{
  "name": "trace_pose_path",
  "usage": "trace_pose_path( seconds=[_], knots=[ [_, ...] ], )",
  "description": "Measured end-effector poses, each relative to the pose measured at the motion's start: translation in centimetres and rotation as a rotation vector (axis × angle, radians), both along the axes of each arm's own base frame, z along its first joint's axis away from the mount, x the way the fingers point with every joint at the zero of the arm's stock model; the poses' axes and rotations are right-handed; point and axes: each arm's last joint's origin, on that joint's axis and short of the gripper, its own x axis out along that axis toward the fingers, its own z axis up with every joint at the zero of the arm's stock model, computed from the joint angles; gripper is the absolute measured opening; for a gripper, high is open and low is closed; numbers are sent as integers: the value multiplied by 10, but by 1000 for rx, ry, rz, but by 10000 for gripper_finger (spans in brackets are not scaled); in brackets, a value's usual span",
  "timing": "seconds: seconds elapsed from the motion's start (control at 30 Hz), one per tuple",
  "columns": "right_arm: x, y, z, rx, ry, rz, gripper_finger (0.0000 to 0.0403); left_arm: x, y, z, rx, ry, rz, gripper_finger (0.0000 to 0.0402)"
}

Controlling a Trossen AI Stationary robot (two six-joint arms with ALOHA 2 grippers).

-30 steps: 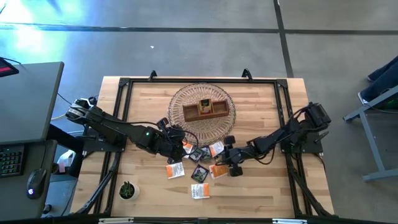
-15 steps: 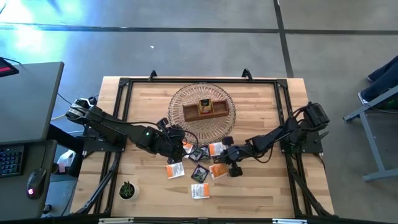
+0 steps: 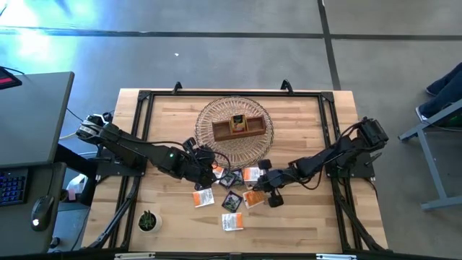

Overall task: Pick & Place Tea
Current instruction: Put the orange tea bag into the middle section of the wooden organizer

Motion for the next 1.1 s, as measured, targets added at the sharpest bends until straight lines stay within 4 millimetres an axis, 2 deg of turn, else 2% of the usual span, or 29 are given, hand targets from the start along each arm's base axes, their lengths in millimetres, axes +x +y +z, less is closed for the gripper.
trace_pose_path(
  seconds=[0.2, 0.33, 0.43, 0.6, 0.8, 1.1],
  knots=[
    [4, 9, 9, 52, -102, 41, 1, 5, -5, 1, -115, -12, -87, 140],
    [7, 15, 17, 139, -172, 74, 1, 7, -7, 2, -153, -21, -119, 140],
    [8, 15, 20, 124, -211, 66, 1, 7, -7, 2, -145, -18, -120, 140],
    [13, 1, 22, -41, -276, -70, 1, 7, -6, 2, -119, -30, -98, 140],
    [17, -13, 21, -15, -248, -70, 0, 8, -6, 3, -113, -43, -98, 140],
    [18, -17, 20, 3, -240, -57, 0, 46, -3, -31, -108, -1, -221, 140]
  ],
)
